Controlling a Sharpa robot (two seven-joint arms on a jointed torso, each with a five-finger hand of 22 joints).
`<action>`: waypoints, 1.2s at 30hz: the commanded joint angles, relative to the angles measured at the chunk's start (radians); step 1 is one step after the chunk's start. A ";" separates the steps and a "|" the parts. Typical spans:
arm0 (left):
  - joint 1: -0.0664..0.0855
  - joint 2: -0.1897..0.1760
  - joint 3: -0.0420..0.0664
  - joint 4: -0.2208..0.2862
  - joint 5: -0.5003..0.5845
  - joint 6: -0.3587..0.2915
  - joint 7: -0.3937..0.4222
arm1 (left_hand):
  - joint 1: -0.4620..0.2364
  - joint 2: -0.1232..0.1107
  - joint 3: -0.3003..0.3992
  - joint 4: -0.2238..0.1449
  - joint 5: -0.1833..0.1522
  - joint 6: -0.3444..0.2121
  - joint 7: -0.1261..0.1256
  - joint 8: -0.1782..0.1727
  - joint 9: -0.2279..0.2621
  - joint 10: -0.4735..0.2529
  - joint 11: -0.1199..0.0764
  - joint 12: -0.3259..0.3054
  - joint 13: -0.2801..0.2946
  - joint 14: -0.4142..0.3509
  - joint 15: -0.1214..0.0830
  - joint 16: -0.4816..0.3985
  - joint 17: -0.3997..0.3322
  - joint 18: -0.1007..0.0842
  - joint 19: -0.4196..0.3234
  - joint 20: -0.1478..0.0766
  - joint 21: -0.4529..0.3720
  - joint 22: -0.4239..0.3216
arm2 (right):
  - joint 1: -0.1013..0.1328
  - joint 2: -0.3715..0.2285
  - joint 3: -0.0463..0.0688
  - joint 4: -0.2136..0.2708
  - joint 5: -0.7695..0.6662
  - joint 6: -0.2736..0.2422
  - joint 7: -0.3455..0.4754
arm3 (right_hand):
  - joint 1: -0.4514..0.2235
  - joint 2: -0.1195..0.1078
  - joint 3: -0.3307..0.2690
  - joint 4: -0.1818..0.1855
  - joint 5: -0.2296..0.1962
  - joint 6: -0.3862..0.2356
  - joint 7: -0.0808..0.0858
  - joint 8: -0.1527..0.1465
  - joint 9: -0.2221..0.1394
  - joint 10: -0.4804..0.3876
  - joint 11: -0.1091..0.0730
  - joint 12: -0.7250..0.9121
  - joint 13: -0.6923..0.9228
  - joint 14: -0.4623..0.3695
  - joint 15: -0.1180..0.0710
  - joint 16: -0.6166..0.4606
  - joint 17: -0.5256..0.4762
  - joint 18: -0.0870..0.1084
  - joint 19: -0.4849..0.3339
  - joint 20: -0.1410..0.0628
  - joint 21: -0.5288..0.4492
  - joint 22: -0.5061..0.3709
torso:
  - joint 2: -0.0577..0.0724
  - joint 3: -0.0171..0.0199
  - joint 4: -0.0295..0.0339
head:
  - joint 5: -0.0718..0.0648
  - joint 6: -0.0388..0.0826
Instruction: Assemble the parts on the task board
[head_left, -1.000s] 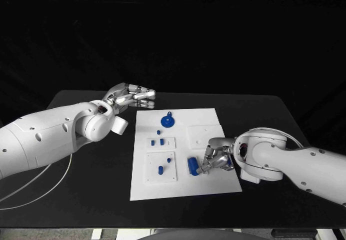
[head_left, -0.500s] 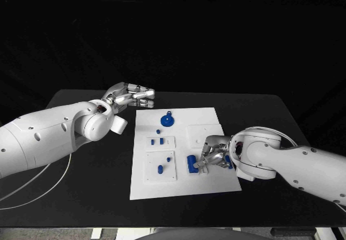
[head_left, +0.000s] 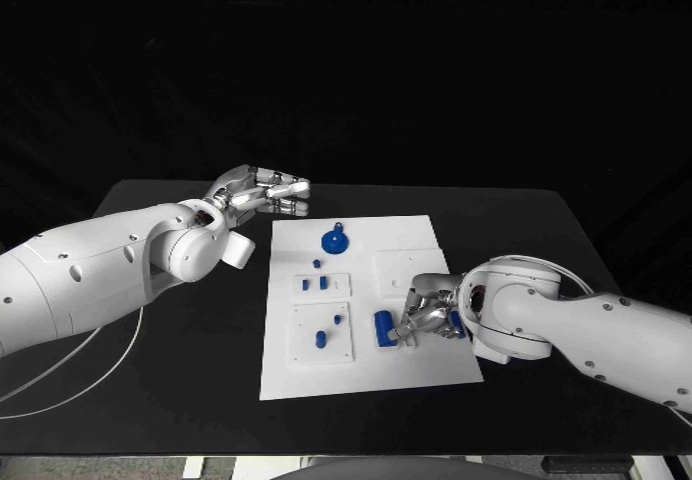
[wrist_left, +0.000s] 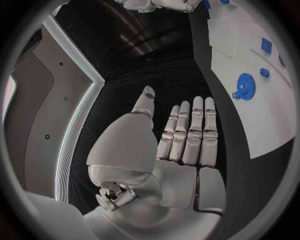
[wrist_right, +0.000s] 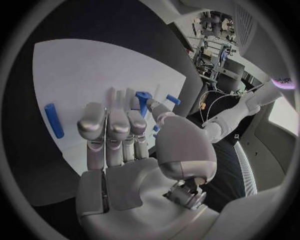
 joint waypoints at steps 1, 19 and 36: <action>0.000 0.001 0.001 0.001 -0.002 0.015 0.003 | 0.001 0.009 -0.002 0.002 0.004 -0.001 0.006 0.006 0.000 0.004 0.002 -0.003 0.000 -0.007 -0.001 -0.004 0.000 -0.015 0.004 0.002 0.002 -0.001 | -0.004 0.003 -0.001 -0.003 -0.001 0.032 0.001 | 0.005 -0.012 -0.006 -0.006 -0.013 -0.002 -0.003 -0.003 0.000 -0.003 -0.005 -0.006 -0.001 -0.001 -0.005 -0.002 0.000 -0.019 0.009 -0.003 -0.003 0.120 | 0.001 0.0000 0.0007 | -0.001 -0.001; 0.000 0.000 0.000 0.000 -0.004 0.015 0.002 | 0.000 0.011 -0.004 0.002 0.002 0.000 0.006 0.006 0.000 0.003 0.002 -0.003 0.000 -0.007 -0.001 -0.004 0.000 -0.014 0.004 0.002 0.002 -0.001 | -0.011 0.002 -0.001 -0.004 -0.023 0.014 0.004 | 0.036 -0.010 -0.048 0.036 -0.076 0.001 -0.003 -0.003 -0.001 -0.001 -0.005 -0.005 -0.001 -0.001 -0.005 -0.001 0.001 -0.019 0.009 -0.003 -0.003 0.120 | 0.000 -0.0011 0.0017 | -0.001 -0.002; 0.000 -0.001 0.000 -0.001 -0.004 0.017 0.000 | -0.002 0.015 -0.005 0.005 0.002 0.000 0.006 0.006 0.000 0.004 0.002 -0.003 0.000 -0.008 0.000 -0.004 0.000 -0.014 0.004 0.002 0.002 -0.001 | -0.012 0.005 -0.001 -0.008 -0.035 -0.047 0.018 | 0.001 0.000 -0.030 0.070 -0.072 -0.002 -0.002 -0.003 0.001 -0.001 -0.004 -0.005 -0.002 -0.001 -0.005 -0.002 -0.001 -0.018 0.010 -0.003 -0.005 0.119 | 0.001 0.0002 0.0006 | 0.001 0.003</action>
